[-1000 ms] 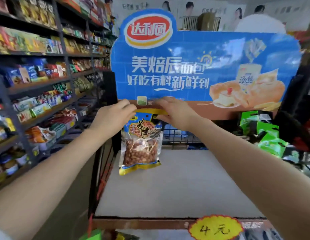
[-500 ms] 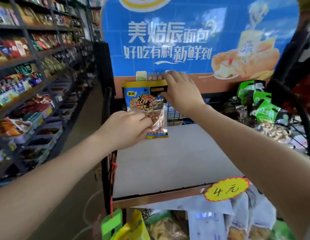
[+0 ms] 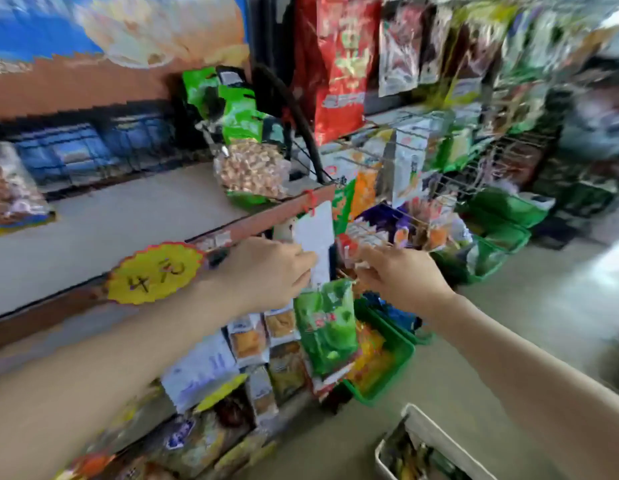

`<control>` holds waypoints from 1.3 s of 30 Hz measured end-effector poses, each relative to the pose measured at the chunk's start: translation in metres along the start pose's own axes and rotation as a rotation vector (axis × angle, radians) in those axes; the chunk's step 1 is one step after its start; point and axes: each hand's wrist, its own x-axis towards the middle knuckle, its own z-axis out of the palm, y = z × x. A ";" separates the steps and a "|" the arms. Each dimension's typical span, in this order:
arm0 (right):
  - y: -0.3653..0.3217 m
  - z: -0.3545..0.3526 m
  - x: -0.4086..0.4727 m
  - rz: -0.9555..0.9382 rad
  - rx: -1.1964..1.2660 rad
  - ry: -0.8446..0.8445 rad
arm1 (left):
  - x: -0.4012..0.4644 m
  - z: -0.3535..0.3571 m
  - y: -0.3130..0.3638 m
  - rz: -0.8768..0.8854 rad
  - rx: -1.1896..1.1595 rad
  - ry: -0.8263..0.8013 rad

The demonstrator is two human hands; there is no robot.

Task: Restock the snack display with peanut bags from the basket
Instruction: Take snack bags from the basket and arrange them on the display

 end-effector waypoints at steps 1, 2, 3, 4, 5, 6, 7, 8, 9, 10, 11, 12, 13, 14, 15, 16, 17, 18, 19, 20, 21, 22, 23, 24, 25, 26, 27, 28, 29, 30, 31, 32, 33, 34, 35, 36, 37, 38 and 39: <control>0.031 0.008 -0.026 0.083 -0.014 -0.111 | 0.019 0.014 0.027 0.027 -0.034 -0.047; 0.061 0.016 -0.054 0.163 -0.020 -0.224 | 0.036 0.032 0.055 0.043 -0.074 -0.126; 0.088 0.024 -0.082 0.235 -0.022 -0.324 | 0.052 0.055 0.084 0.052 -0.117 -0.238; 0.113 0.032 -0.110 0.302 -0.009 -0.389 | 0.065 0.079 0.112 0.037 -0.176 -0.377; 0.135 0.040 -0.138 0.378 0.022 -0.429 | 0.077 0.105 0.139 0.013 -0.220 -0.479; 0.156 0.050 -0.166 0.459 0.064 -0.462 | 0.088 0.129 0.163 0.000 -0.245 -0.568; 0.175 0.060 -0.192 0.541 0.101 -0.496 | 0.097 0.151 0.184 -0.015 -0.271 -0.631; 0.190 0.072 -0.217 0.615 0.127 -0.535 | 0.104 0.175 0.203 -0.034 -0.307 -0.697; 0.204 0.084 -0.240 0.677 0.148 -0.571 | 0.110 0.198 0.222 -0.060 -0.363 -0.753; 0.217 0.098 -0.261 0.728 0.167 -0.599 | 0.115 0.222 0.240 -0.088 -0.420 -0.825; 0.228 0.113 -0.281 0.773 0.182 -0.625 | 0.118 0.247 0.258 -0.111 -0.463 -0.890; 0.239 0.132 -0.300 0.814 0.194 -0.654 | 0.121 0.272 0.274 -0.129 -0.486 -0.955; 0.249 0.152 -0.318 0.853 0.206 -0.679 | 0.123 0.299 0.291 -0.138 -0.500 -1.002; 0.258 0.174 -0.336 0.894 0.220 -0.699 | 0.124 0.327 0.307 -0.144 -0.514 -1.040; 0.265 0.198 -0.354 0.936 0.239 -0.715 | 0.122 0.355 0.322 -0.144 -0.524 -1.079; 0.270 0.223 -0.371 0.982 0.267 -0.742 | 0.119 0.383 0.338 -0.150 -0.538 -1.123; 0.274 0.251 -0.388 1.024 0.306 -0.778 | 0.114 0.411 0.354 -0.158 -0.553 -1.166; 0.275 0.282 -0.406 1.068 0.349 -0.812 | 0.108 0.440 0.370 -0.171 -0.565 -1.205; 0.276 0.315 -0.423 1.117 0.388 -0.839 | 0.102 0.471 0.386 -0.171 -0.573 -1.234; 0.277 0.349 -0.438 1.163 0.419 -0.858 | 0.096 0.502 0.401 -0.165 -0.580 -1.259; 0.276 0.384 -0.451 1.206 0.451 -0.871 | 0.089 0.533 0.414 -0.166 -0.588 -1.270; 0.276 0.418 -0.463 1.237 0.481 -0.878 | 0.083 0.562 0.426 -0.174 -0.599 -1.280; 0.277 0.452 -0.472 1.256 0.498 -0.883 | 0.076 0.590 0.438 -0.187 -0.612 -1.284; 0.278 0.486 -0.481 1.262 0.504 -0.888 | 0.070 0.616 0.448 -0.196 -0.625 -1.285; 0.280 0.518 -0.487 1.258 0.505 -0.893 | 0.063 0.640 0.458 -0.204 -0.640 -1.280; 0.281 0.549 -0.491 1.251 0.505 -0.892 | 0.056 0.661 0.465 -0.216 -0.656 -1.264; 0.282 0.578 -0.493 1.244 0.505 -0.884 | 0.049 0.681 0.472 -0.233 -0.670 -1.237; 0.281 0.605 -0.494 1.246 0.504 -0.871 | 0.042 0.699 0.477 -0.261 -0.678 -1.203; 0.281 0.628 -0.495 1.257 0.503 -0.855 | 0.035 0.715 0.481 -0.301 -0.687 -1.174; 0.282 0.649 -0.498 1.283 0.495 -0.825 | 0.027 0.730 0.485 -0.347 -0.699 -1.160; 0.283 0.666 -0.501 1.322 0.470 -0.789 | 0.019 0.744 0.489 -0.387 -0.713 -1.161; 0.285 0.681 -0.506 1.380 0.437 -0.749 | 0.011 0.756 0.493 -0.415 -0.722 -1.175; 0.288 0.693 -0.513 1.473 0.417 -0.702 | 0.005 0.766 0.497 -0.435 -0.729 -1.192; 0.292 0.703 -0.518 1.607 0.446 -0.654 | -0.001 0.774 0.500 -0.449 -0.733 -1.209; 0.296 0.710 -0.522 1.759 0.516 -0.608 | -0.006 0.780 0.503 -0.456 -0.738 -1.219; 0.298 0.716 -0.526 1.875 0.609 -0.588 | -0.010 0.786 0.506 -0.457 -0.743 -1.231; 0.297 0.721 -0.529 1.930 0.716 -0.616 | -0.014 0.790 0.510 -0.466 -0.753 -1.243; 0.293 0.724 -0.532 1.933 0.815 -0.667 | -0.017 0.794 0.514 -0.493 -0.765 -1.258; 0.289 0.727 -0.534 1.921 0.876 -0.698 | -0.019 0.797 0.518 -0.536 -0.771 -1.267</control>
